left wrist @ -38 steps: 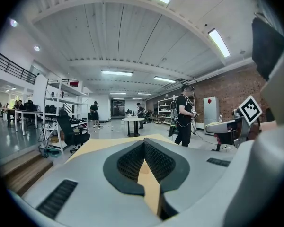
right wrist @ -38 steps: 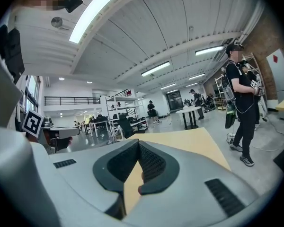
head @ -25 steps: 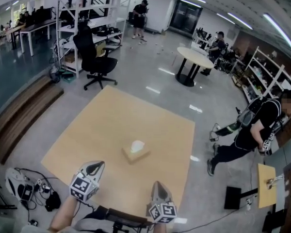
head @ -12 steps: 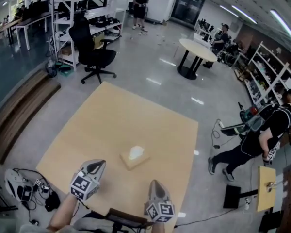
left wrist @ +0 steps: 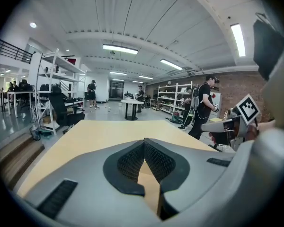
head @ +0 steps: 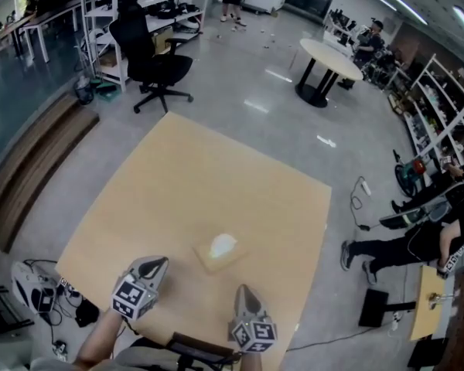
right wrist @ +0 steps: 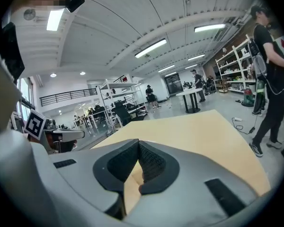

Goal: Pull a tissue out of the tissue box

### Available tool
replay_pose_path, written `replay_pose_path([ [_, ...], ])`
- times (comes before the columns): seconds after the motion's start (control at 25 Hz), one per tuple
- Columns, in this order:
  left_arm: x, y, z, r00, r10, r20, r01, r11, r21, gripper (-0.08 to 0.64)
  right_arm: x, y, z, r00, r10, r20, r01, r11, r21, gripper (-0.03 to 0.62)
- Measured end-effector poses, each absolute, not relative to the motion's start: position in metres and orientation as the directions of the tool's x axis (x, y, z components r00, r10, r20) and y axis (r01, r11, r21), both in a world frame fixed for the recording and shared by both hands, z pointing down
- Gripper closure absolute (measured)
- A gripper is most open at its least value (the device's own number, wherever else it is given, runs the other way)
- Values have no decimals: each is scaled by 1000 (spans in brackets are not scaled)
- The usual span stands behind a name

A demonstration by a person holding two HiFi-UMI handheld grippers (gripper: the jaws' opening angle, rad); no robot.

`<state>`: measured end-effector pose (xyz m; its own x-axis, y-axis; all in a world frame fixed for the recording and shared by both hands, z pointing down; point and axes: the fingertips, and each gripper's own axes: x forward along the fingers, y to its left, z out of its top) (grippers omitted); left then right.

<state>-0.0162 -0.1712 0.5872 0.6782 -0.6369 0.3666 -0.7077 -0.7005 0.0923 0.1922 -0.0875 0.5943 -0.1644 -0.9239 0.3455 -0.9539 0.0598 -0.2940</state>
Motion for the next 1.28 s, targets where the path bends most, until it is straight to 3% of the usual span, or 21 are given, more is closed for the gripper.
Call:
replay_pose_path([
  [0.68,-7,-196,640,669,-562,486,-700,-696,159,554,192,-131,647,-219,-863,456,-947,76,-311,581],
  [1.04,-1,-199,645,676,-561,478,-698,-695,172,554,196,-159,658,-223,-852,473,-950,80,-303,580],
  [1.28,-5,-192,647,675,-540,502,-694,-696,184,554,197,-182,665,-219,-868,446,-956,100,-274,486],
])
